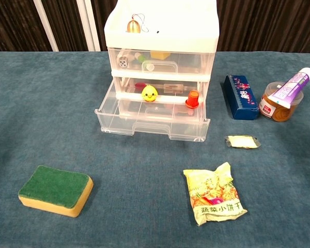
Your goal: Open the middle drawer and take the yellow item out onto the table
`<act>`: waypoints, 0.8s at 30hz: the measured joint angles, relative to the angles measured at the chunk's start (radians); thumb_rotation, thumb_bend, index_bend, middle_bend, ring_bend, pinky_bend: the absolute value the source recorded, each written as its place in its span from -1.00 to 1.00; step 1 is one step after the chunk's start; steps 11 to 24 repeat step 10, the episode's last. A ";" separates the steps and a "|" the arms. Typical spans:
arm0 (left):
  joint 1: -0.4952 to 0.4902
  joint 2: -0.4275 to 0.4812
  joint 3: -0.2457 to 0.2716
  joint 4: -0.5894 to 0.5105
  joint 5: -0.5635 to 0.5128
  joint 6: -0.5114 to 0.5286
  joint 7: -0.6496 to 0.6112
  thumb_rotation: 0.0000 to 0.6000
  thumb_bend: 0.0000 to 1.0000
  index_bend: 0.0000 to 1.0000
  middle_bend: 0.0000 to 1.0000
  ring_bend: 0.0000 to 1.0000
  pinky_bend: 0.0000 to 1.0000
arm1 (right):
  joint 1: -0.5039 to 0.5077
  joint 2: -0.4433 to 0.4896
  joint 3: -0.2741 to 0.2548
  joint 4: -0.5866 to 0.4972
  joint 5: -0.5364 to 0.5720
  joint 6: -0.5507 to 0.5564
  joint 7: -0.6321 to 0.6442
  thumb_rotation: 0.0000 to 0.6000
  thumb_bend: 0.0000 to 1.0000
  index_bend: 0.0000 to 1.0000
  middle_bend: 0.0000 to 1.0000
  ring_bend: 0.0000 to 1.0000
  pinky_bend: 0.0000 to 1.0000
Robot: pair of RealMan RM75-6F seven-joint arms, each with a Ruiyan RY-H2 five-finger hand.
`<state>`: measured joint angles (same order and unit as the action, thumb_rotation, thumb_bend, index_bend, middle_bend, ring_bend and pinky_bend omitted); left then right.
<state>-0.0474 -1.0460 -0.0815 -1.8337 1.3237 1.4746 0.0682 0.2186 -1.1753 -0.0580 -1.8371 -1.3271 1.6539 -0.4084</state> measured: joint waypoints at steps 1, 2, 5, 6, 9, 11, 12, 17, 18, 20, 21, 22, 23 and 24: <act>0.000 0.003 0.001 -0.002 0.003 -0.001 -0.002 1.00 -0.19 -0.94 -1.00 -1.00 -1.00 | -0.015 -0.016 -0.008 0.023 -0.019 0.012 -0.012 1.00 -0.87 -0.72 -0.84 -0.61 -0.53; 0.000 0.007 0.003 -0.004 0.007 -0.003 -0.006 1.00 -0.20 -0.94 -1.00 -1.00 -1.00 | -0.027 -0.030 -0.014 0.042 -0.038 0.020 -0.021 1.00 -0.87 -0.72 -0.85 -0.62 -0.53; -0.001 0.013 0.006 -0.007 0.016 -0.005 -0.010 1.00 -0.21 -0.94 -1.00 -1.00 -1.00 | -0.056 -0.062 -0.024 0.081 -0.079 0.028 -0.042 1.00 -0.87 -0.72 -0.87 -0.63 -0.53; -0.001 0.015 0.006 -0.008 0.019 -0.006 -0.010 1.00 -0.22 -0.94 -1.00 -1.00 -1.00 | -0.060 -0.068 -0.023 0.087 -0.087 0.027 -0.047 1.00 -0.87 -0.72 -0.87 -0.63 -0.53; -0.002 0.018 0.009 -0.009 0.030 -0.004 -0.009 1.00 -0.22 -0.94 -1.00 -1.00 -1.00 | -0.063 -0.075 -0.017 0.096 -0.096 0.015 -0.051 1.00 -0.87 -0.72 -0.87 -0.63 -0.53; -0.002 0.019 0.010 -0.009 0.033 -0.003 -0.009 1.00 -0.22 -0.94 -1.00 -1.00 -1.00 | -0.064 -0.076 -0.015 0.098 -0.098 0.010 -0.053 1.00 -0.87 -0.72 -0.87 -0.63 -0.53; -0.002 0.019 0.010 -0.009 0.033 -0.003 -0.009 1.00 -0.22 -0.94 -1.00 -1.00 -1.00 | -0.064 -0.076 -0.015 0.098 -0.098 0.010 -0.053 1.00 -0.87 -0.72 -0.87 -0.63 -0.53; -0.002 0.019 0.010 -0.009 0.033 -0.003 -0.009 1.00 -0.22 -0.94 -1.00 -1.00 -1.00 | -0.064 -0.076 -0.015 0.098 -0.098 0.010 -0.053 1.00 -0.87 -0.72 -0.87 -0.63 -0.53; -0.002 0.019 0.010 -0.009 0.033 -0.003 -0.009 1.00 -0.22 -0.94 -1.00 -1.00 -1.00 | -0.064 -0.076 -0.015 0.098 -0.098 0.010 -0.053 1.00 -0.87 -0.72 -0.87 -0.63 -0.53; -0.002 0.019 0.010 -0.009 0.033 -0.003 -0.009 1.00 -0.22 -0.94 -1.00 -1.00 -1.00 | -0.064 -0.076 -0.015 0.098 -0.098 0.010 -0.053 1.00 -0.87 -0.72 -0.87 -0.63 -0.53; -0.002 0.019 0.010 -0.009 0.033 -0.003 -0.009 1.00 -0.22 -0.94 -1.00 -1.00 -1.00 | -0.064 -0.076 -0.015 0.098 -0.098 0.010 -0.053 1.00 -0.87 -0.72 -0.87 -0.63 -0.53; -0.002 0.019 0.010 -0.009 0.033 -0.003 -0.009 1.00 -0.22 -0.94 -1.00 -1.00 -1.00 | -0.064 -0.076 -0.015 0.098 -0.098 0.010 -0.053 1.00 -0.87 -0.72 -0.87 -0.63 -0.53; -0.002 0.019 0.010 -0.009 0.033 -0.003 -0.009 1.00 -0.22 -0.94 -1.00 -1.00 -1.00 | -0.064 -0.076 -0.015 0.098 -0.098 0.010 -0.053 1.00 -0.87 -0.72 -0.87 -0.63 -0.53; -0.002 0.019 0.010 -0.009 0.033 -0.003 -0.009 1.00 -0.22 -0.94 -1.00 -1.00 -1.00 | -0.064 -0.076 -0.015 0.098 -0.098 0.010 -0.053 1.00 -0.87 -0.72 -0.87 -0.63 -0.53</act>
